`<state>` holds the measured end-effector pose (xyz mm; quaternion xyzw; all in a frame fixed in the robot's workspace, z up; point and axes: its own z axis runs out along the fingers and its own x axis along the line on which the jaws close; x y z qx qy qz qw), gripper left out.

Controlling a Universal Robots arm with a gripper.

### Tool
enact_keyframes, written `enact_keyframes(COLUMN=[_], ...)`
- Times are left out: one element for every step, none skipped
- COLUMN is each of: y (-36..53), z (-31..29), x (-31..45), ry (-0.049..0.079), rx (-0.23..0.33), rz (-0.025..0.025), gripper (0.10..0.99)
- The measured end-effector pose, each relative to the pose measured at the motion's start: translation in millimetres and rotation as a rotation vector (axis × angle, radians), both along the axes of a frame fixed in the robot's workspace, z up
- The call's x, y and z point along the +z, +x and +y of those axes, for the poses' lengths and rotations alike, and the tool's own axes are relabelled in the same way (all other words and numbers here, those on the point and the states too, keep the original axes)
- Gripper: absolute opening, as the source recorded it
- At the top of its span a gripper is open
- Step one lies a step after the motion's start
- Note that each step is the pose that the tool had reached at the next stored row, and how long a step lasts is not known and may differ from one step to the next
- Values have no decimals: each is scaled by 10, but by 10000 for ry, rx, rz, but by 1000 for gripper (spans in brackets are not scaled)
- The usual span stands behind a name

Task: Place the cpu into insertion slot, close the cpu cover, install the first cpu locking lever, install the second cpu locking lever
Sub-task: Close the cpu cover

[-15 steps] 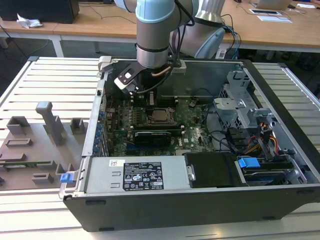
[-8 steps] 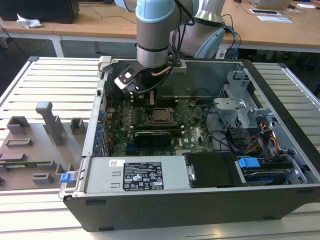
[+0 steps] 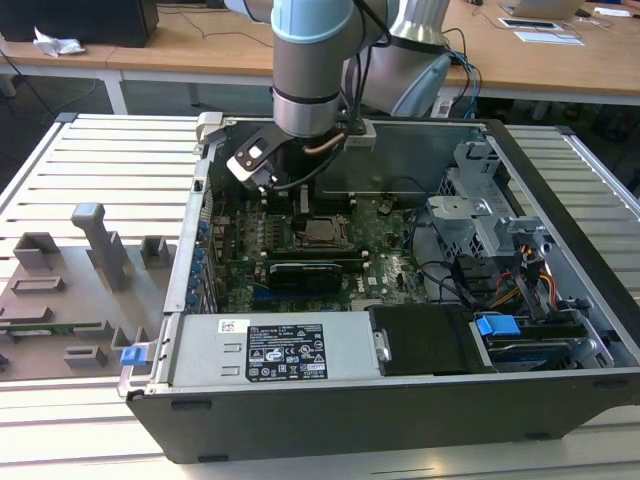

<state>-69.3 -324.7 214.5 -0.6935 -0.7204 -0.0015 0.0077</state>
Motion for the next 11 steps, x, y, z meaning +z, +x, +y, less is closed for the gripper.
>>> enact_keyframes(y=[4,25,54,119,188,234,294,338,384,398,403], z=[-58,-70,-73,-74,-73,-74,-74,-74,-74,-74,-73], x=[0,-1,-1,0,-1,-1,-2,-2,-2,3,36], ry=[49,68,85,107,112,112,112,113,111,109,110], rx=[3,2,0,1,1,1,1,1,1,3,1], rz=[5,23,49,94,135,168,209,235,255,257,256], gripper=[106,106,106,106,106,106,106,106,106,106,106])
